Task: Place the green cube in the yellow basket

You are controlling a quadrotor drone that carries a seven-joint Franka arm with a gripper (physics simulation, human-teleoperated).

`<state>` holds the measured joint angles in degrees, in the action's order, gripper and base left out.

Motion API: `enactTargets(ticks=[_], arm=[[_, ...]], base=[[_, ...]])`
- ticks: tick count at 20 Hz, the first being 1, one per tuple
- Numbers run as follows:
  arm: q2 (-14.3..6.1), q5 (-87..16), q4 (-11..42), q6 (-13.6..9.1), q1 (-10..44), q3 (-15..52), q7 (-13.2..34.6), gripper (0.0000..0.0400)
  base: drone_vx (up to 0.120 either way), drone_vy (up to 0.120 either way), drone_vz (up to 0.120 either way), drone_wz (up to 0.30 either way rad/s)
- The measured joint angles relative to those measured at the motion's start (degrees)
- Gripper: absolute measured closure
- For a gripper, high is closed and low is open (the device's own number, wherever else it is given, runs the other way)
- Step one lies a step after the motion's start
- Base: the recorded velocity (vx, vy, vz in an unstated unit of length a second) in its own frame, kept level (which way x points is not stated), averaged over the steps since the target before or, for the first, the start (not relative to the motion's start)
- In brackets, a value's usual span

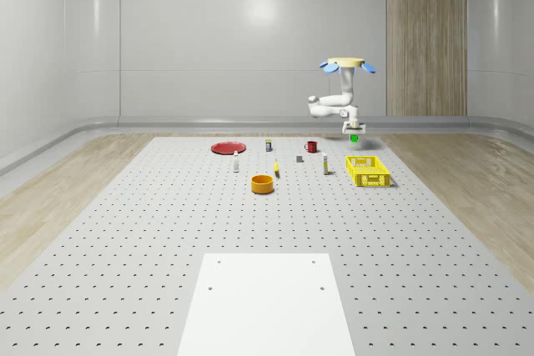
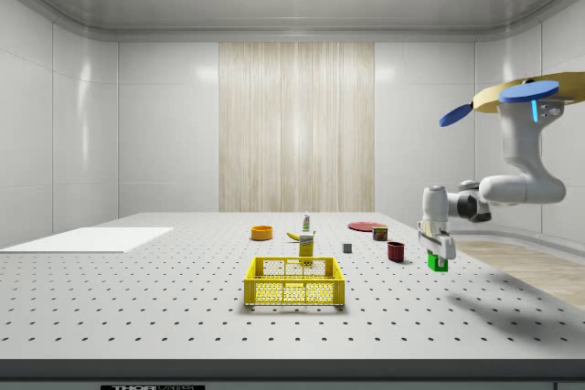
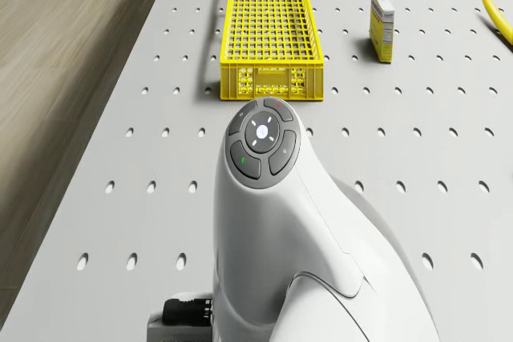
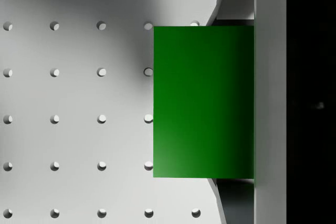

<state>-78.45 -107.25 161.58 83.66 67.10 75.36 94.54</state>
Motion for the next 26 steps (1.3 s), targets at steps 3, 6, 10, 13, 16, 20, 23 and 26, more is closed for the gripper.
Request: enactTargets(ticks=[3,6,10,13,16,20,23,26], arm=[[-0.51,0.68,0.04,0.33,0.17,0.53,0.19,0.0149],[-1.04,1.15,0.05,0.75,0.33,0.85,0.3,0.0149],[-1.75,1.6,0.03,1.36,0.52,1.09,0.47,0.0149],[-2.26,1.88,0.01,1.82,0.65,1.21,0.58,0.0149],[-2.76,2.12,-0.02,2.27,0.78,1.3,0.69,0.0149],[-3.4,2.41,-0.05,2.86,0.94,1.4,0.82,0.0149],[-3.86,2.62,-0.07,3.29,1.06,1.47,0.92,0.0149],[-4.3,2.81,-0.09,3.7,1.17,1.53,1.01,0.0149]], base=[[0.12,0.0,0.08,0.0],[0.12,0.0,0.027,0.0],[0.12,-0.01,0.08,0.0],[0.12,-0.12,0.0,0.0],[0.12,0.0,0.0,0.0],[0.12,0.0,0.0,0.0],[0.12,0.0,0.0,0.0],[0.12,0.0,0.0,0.0]])
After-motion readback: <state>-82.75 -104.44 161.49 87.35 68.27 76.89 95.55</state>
